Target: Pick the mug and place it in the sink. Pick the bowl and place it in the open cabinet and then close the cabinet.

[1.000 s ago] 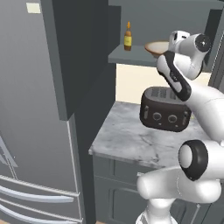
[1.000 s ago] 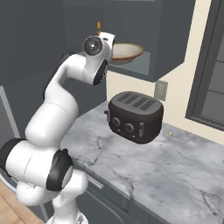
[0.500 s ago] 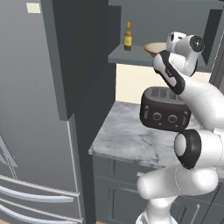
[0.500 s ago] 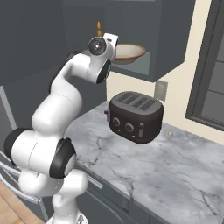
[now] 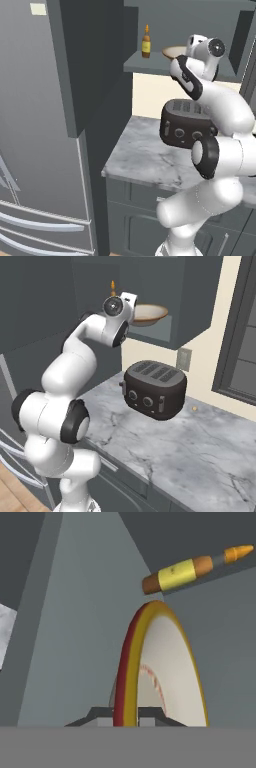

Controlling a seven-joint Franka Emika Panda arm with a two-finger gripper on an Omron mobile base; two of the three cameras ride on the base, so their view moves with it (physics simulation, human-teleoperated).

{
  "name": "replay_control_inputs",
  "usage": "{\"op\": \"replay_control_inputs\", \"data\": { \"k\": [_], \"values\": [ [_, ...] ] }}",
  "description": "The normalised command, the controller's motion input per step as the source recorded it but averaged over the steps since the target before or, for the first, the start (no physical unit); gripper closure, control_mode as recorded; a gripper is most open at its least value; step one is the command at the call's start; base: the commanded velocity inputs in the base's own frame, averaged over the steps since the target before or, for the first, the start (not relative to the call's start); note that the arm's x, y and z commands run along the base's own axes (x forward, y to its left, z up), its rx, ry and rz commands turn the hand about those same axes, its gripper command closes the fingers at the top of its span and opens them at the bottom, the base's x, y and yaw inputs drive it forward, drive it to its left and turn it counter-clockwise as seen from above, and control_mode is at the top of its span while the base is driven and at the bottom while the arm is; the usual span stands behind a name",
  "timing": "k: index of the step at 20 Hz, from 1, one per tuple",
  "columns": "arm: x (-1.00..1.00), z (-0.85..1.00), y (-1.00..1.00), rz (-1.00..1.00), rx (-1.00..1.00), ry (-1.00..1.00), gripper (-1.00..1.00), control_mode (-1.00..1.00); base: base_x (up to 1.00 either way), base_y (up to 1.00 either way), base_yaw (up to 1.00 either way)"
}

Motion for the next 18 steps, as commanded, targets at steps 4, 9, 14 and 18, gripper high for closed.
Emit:
{"op": "replay_control_inputs", "data": {
  "k": [4, 9, 14, 18],
  "values": [
    [0.24, -0.16, -0.03, -0.02, 0.00, 0.00, -1.00, -1.00, 0.00, 0.00, 0.00],
    [0.02, -0.04, -0.01, 0.00, 0.00, 0.00, -1.00, -1.00, 0.00, 0.00, 0.00],
    [-0.26, 0.00, 0.00, 0.00, 0.00, -0.01, -1.00, -1.00, 0.00, 0.00, 0.00],
    [-0.42, 0.00, 0.00, 0.00, 0.00, -0.01, -1.00, -1.00, 0.00, 0.00, 0.00]
  ]
}}
